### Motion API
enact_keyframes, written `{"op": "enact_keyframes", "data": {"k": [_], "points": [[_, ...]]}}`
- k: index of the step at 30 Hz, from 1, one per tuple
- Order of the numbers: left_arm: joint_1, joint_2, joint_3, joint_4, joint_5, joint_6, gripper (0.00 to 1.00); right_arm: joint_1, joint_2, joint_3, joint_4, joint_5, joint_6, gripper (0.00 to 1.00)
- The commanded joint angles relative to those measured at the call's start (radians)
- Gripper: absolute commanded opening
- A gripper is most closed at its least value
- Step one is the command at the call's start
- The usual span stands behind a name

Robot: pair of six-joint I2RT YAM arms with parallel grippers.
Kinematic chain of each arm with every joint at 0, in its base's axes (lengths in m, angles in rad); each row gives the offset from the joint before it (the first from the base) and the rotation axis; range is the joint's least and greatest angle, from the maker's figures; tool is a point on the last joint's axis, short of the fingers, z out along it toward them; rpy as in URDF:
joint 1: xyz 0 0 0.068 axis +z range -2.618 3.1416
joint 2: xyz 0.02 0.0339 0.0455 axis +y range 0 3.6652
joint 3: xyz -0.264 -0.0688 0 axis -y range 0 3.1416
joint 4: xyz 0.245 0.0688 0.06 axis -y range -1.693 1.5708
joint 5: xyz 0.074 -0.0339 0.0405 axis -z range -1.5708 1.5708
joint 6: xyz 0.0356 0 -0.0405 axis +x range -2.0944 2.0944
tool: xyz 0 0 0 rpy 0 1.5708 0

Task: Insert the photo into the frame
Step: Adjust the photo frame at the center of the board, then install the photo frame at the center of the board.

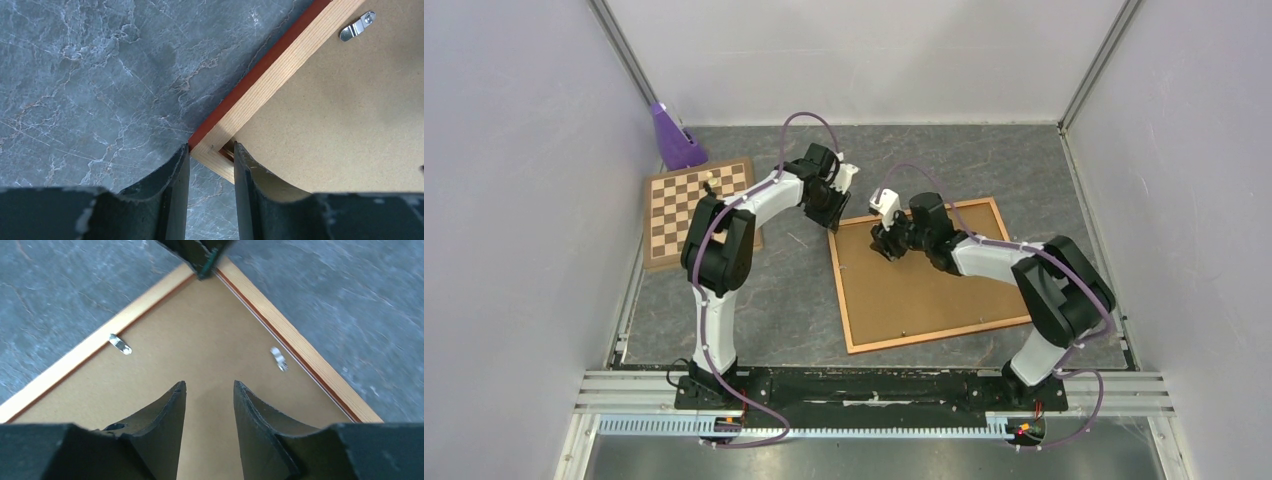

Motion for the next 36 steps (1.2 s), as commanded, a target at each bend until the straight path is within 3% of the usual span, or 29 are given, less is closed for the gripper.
{"op": "enact_keyframes", "data": {"k": [1,7,17,36], "points": [[-0.001,-0.002,0.036,0.001,0.054,0.112,0.22,0.051,0.058,0.05,0.144,-0.025,0.041,0.42],[0.019,0.008,0.023,0.003,0.134,0.076,0.22,0.105,0.161,0.106,0.165,-0.01,0.058,0.39],[0.02,0.035,0.018,-0.005,0.147,0.046,0.22,0.168,0.265,0.182,0.138,0.01,0.034,0.37],[0.026,0.05,0.046,-0.007,0.137,0.037,0.21,0.206,0.22,0.15,0.034,-0.013,-0.057,0.3]]}}
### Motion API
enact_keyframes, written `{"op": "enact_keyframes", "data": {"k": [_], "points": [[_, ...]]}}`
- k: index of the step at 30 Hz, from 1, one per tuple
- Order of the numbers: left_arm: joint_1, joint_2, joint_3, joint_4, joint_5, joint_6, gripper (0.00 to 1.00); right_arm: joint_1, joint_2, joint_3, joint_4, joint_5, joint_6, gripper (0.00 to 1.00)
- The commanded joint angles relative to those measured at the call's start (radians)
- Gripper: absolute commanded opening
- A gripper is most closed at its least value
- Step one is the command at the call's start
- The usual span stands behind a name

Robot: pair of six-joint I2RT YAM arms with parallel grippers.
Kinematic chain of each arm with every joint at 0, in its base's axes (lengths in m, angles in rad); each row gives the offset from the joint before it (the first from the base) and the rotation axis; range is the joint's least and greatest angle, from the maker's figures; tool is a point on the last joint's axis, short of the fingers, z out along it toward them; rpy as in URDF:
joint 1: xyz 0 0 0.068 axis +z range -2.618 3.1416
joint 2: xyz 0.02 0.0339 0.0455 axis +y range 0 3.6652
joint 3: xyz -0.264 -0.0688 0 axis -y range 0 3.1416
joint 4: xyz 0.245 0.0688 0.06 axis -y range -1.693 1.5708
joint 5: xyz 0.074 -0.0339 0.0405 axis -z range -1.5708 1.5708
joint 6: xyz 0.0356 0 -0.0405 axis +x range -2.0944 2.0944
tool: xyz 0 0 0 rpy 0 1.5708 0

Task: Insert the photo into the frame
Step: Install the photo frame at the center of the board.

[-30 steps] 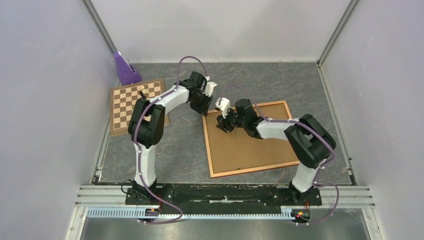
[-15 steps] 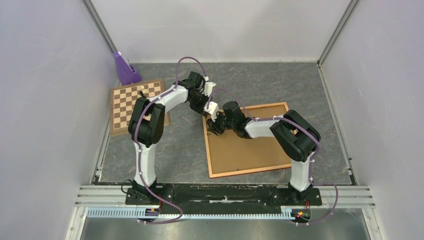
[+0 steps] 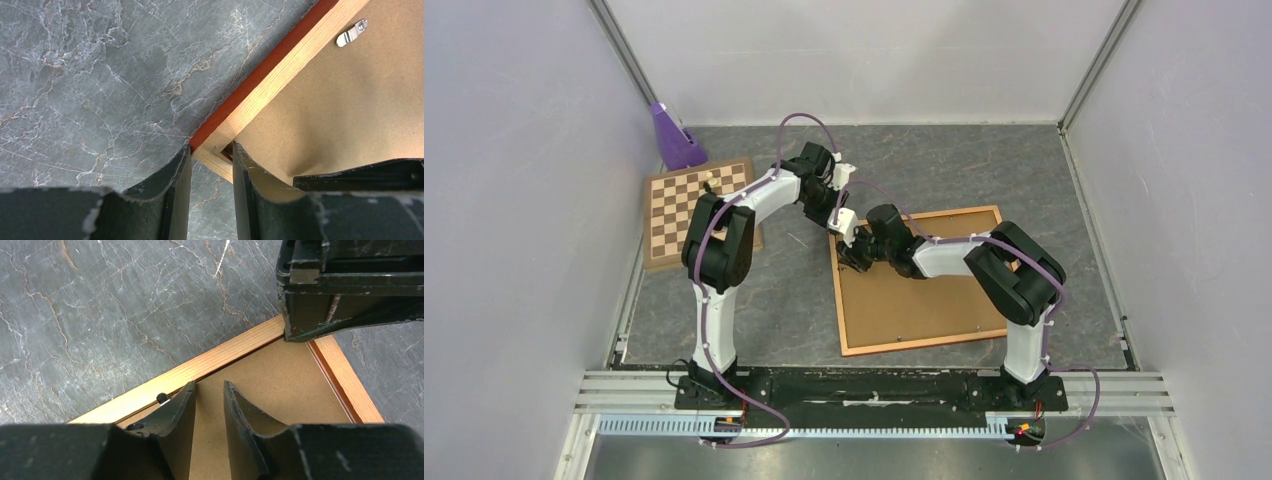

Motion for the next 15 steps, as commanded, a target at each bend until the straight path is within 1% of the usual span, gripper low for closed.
{"op": "enact_keyframes", "data": {"k": [1,8,15], "points": [[-0.002,0.021,0.025,0.013,0.039,0.021,0.21,0.012,-0.048,-0.007,-0.057,-0.022,-0.043,0.29],[0.001,0.023,0.03,0.013,0.031,0.022,0.2,0.012,-0.09,-0.048,-0.057,-0.065,-0.06,0.28],[0.0,0.025,0.033,0.013,0.033,0.017,0.2,0.016,-0.077,-0.027,-0.085,-0.093,-0.084,0.28]]}}
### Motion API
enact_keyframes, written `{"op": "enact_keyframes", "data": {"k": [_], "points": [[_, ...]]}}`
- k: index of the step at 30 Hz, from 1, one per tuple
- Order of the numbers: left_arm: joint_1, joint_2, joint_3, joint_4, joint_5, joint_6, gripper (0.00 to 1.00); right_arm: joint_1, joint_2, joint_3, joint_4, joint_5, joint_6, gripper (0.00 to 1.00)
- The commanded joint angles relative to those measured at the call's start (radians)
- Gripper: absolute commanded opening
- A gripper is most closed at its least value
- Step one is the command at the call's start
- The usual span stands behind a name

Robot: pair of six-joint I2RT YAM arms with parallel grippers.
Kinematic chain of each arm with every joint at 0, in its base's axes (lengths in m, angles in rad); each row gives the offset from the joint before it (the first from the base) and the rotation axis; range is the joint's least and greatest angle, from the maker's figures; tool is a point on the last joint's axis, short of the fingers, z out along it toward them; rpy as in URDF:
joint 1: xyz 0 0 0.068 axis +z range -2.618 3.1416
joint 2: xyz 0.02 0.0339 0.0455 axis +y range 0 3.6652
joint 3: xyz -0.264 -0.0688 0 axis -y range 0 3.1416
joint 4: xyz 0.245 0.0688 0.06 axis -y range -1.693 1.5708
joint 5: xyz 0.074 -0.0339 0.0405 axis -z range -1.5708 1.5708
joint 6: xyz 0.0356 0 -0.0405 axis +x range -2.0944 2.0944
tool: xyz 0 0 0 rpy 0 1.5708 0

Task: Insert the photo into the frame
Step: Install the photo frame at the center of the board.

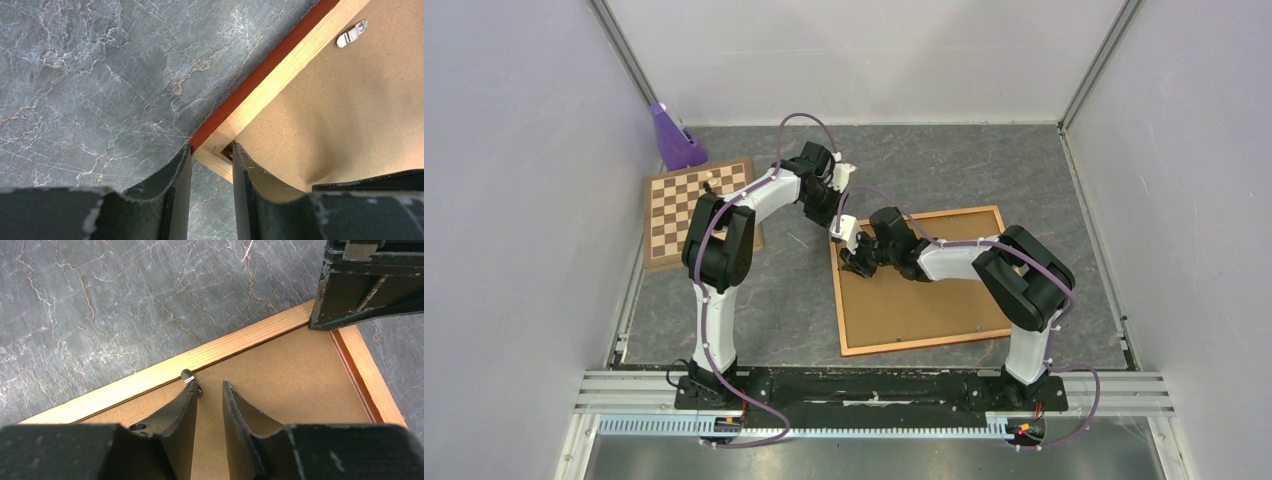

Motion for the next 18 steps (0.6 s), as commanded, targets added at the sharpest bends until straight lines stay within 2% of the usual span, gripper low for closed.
{"op": "enact_keyframes", "data": {"k": [1,10,18], "points": [[-0.001,0.022,0.026,0.02,0.029,0.017,0.2,0.011,-0.021,0.015,-0.02,-0.032,-0.026,0.28],[0.0,0.023,0.021,0.019,0.034,0.019,0.19,0.01,0.004,0.077,-0.02,0.134,-0.008,0.28],[0.0,0.023,0.03,0.014,0.034,0.021,0.19,0.014,0.028,0.087,-0.04,0.06,-0.014,0.28]]}}
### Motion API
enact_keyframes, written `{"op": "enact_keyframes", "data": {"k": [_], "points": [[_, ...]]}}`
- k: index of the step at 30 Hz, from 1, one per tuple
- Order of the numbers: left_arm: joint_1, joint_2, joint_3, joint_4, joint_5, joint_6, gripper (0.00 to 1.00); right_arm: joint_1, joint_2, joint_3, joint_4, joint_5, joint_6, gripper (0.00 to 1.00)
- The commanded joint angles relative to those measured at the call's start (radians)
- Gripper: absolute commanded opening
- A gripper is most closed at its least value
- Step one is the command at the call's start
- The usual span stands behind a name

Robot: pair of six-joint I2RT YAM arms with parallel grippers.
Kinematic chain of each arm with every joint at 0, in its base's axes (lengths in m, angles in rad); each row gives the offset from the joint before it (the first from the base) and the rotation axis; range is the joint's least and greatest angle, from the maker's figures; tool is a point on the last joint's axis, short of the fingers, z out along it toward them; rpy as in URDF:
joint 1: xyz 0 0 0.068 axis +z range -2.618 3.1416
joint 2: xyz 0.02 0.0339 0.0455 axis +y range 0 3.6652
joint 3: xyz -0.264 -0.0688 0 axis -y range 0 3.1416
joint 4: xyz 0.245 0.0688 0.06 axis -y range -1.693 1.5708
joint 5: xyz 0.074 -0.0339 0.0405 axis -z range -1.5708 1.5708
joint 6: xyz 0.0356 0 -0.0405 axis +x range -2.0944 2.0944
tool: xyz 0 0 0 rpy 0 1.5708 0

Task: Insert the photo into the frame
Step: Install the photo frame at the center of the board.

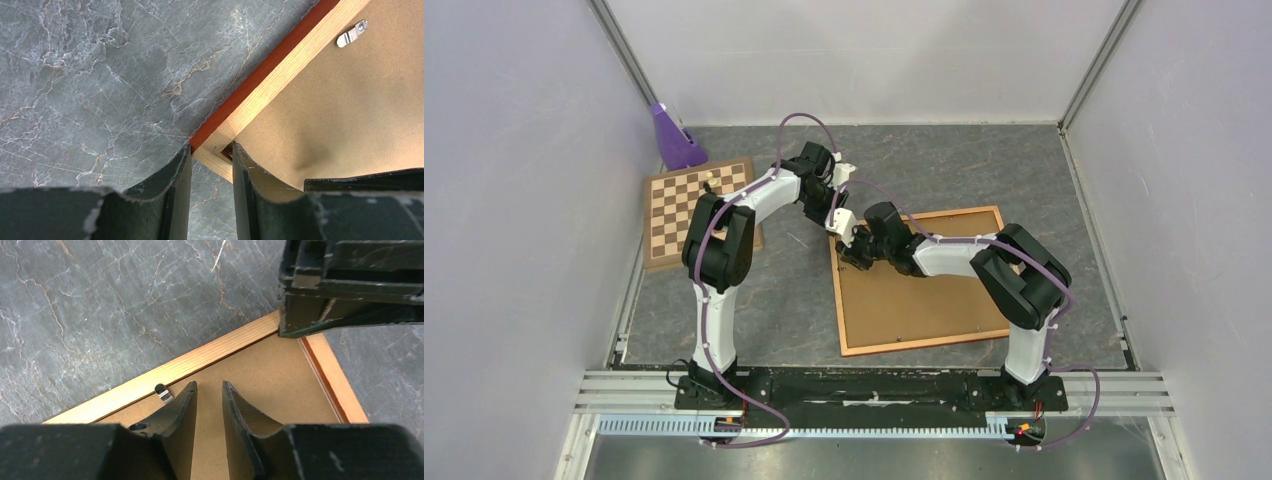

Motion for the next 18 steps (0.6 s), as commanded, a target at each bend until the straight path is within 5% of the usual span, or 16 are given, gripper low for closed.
{"op": "enact_keyframes", "data": {"k": [1,18], "points": [[0.0,0.024,0.032,0.014,0.033,0.019,0.19,0.009,0.013,0.018,-0.005,-0.034,-0.005,0.28],[0.0,0.03,0.052,0.005,0.02,0.015,0.19,0.037,-0.004,-0.03,-0.052,-0.135,-0.064,0.26]]}}
